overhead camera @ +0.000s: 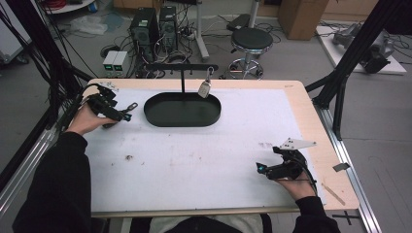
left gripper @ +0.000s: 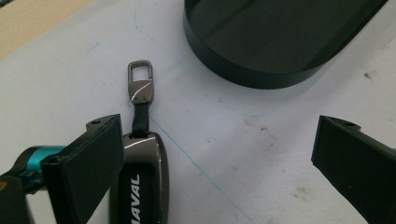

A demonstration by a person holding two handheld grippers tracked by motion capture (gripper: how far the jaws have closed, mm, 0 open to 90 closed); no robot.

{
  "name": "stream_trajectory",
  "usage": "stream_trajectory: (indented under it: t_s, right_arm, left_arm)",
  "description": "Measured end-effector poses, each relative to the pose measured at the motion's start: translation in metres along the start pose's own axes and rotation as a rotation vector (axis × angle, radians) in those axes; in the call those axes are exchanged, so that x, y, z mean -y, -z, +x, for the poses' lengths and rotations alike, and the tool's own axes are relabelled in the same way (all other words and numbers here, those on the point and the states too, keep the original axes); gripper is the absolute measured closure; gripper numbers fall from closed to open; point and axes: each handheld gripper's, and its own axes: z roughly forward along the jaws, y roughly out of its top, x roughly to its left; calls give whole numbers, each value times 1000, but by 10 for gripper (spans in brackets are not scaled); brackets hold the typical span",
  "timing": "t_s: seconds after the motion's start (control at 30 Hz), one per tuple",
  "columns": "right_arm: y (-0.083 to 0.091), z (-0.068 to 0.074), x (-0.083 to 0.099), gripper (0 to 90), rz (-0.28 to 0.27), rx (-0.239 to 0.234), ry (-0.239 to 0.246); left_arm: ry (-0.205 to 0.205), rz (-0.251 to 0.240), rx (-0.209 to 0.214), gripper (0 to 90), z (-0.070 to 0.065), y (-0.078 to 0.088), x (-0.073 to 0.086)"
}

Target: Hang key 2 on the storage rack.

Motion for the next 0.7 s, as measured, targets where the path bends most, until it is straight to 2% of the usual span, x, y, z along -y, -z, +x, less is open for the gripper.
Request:
stream_trajectory:
  t_s: [0.1,0.2,0.33,0.47,0.57,0.7]
  right_arm:
    - [1,1,0,8,-4,-2,-1]
    - [3,2,1,8,-8,-4,7]
    - [4,4,2,8,0,2,11]
    - [6,7,2,8,-5,-3,23]
    - [5,10,2,8,-4,-11,28]
    - [3,12,2,8,10,-10,34]
  left_arm:
    - [12,15,-1,32,9,-10,-2]
    - [15,55,-7,32,16,-20,-3]
    - [37,50,-8,32,23,-23,-5]
    - [52,78,-20,32,30,-29,-4]
    - [89,98,23,32,37,-36,0]
    - [111,117,26,33,41,-44,4]
